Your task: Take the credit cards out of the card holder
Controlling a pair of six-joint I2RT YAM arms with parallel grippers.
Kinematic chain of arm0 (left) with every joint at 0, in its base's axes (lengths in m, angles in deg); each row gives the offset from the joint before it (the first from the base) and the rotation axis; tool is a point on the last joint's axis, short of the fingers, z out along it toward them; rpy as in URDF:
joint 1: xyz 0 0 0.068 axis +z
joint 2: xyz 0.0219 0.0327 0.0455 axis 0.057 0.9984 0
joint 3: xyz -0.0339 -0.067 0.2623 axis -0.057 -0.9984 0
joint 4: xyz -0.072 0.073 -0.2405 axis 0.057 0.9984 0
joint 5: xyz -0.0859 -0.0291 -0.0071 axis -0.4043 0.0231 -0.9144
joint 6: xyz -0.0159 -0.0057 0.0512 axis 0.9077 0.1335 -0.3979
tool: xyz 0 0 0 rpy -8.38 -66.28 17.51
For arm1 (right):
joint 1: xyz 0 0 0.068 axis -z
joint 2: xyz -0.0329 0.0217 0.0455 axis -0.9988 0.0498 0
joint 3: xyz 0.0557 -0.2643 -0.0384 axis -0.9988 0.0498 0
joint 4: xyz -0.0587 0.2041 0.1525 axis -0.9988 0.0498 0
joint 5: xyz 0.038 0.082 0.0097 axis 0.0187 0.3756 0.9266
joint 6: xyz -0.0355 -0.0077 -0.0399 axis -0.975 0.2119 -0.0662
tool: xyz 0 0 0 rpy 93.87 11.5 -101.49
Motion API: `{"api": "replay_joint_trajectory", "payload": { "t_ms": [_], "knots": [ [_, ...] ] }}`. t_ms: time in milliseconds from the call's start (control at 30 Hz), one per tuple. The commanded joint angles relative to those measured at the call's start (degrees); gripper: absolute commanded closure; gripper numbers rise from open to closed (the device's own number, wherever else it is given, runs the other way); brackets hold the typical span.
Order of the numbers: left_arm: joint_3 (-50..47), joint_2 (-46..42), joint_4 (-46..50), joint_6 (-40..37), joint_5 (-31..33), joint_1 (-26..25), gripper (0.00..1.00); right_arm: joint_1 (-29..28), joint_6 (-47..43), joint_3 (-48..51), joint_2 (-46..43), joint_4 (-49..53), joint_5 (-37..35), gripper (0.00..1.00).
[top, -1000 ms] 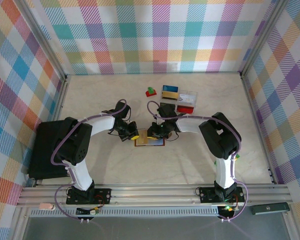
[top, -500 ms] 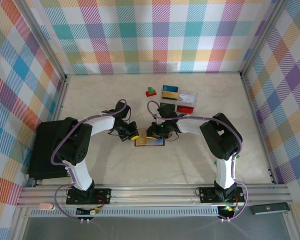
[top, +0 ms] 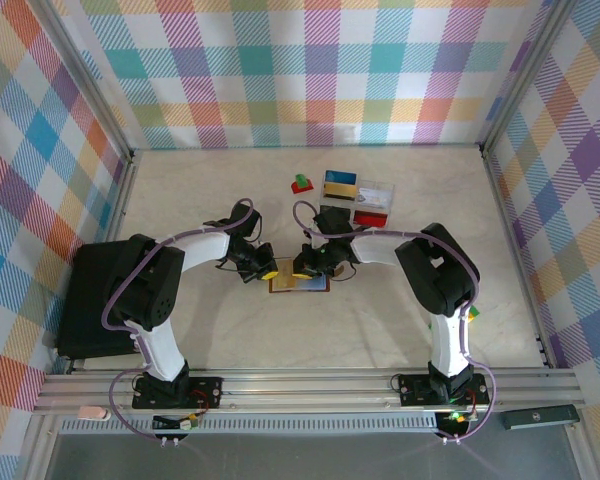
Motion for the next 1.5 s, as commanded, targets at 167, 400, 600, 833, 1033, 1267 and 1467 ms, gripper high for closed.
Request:
{"api": "replay_joint_trajectory", "payload": {
  "t_ms": [167, 400, 600, 833, 1033, 1267, 1467],
  "knots": [
    [0.58, 1.11, 4.77, -0.64, 4.82, -0.6, 0.86, -0.05, -1.62, 0.95, -2.55, 1.31, -3.67, 0.96],
    [3.11, 0.5, 6.08, -2.62, 2.64, 0.1, 0.84, 0.65, -1.47, 2.3, -4.3, 2.82, -5.22, 0.96],
    [4.67, -0.01, 6.66, -3.79, 0.56, 0.28, 0.84, 0.87, -1.31, 2.89, -4.96, 3.16, -5.46, 0.96],
    [5.8, -2.41, 5.21, -4.09, -3.23, 0.2, 0.81, 1.1, -1.41, 3.26, -6.15, 3.85, -6.12, 0.96],
    [5.55, 0.06, 2.22, -2.91, -5.15, -1.21, 0.82, 1.11, -0.99, 2.61, -4.69, 2.83, -3.39, 0.96],
    [5.62, 3.37, 1.92, -3.07, -3.06, -1.28, 0.89, 1.28, -0.87, 2.55, -3.6, 2.4, -2.67, 0.95],
    [5.36, 4.82, 2.46, -3.11, -2.44, -1.29, 0.91, 1.55, -0.74, 3.7, -4.24, 0.02, -0.9, 0.94]
  ]
}}
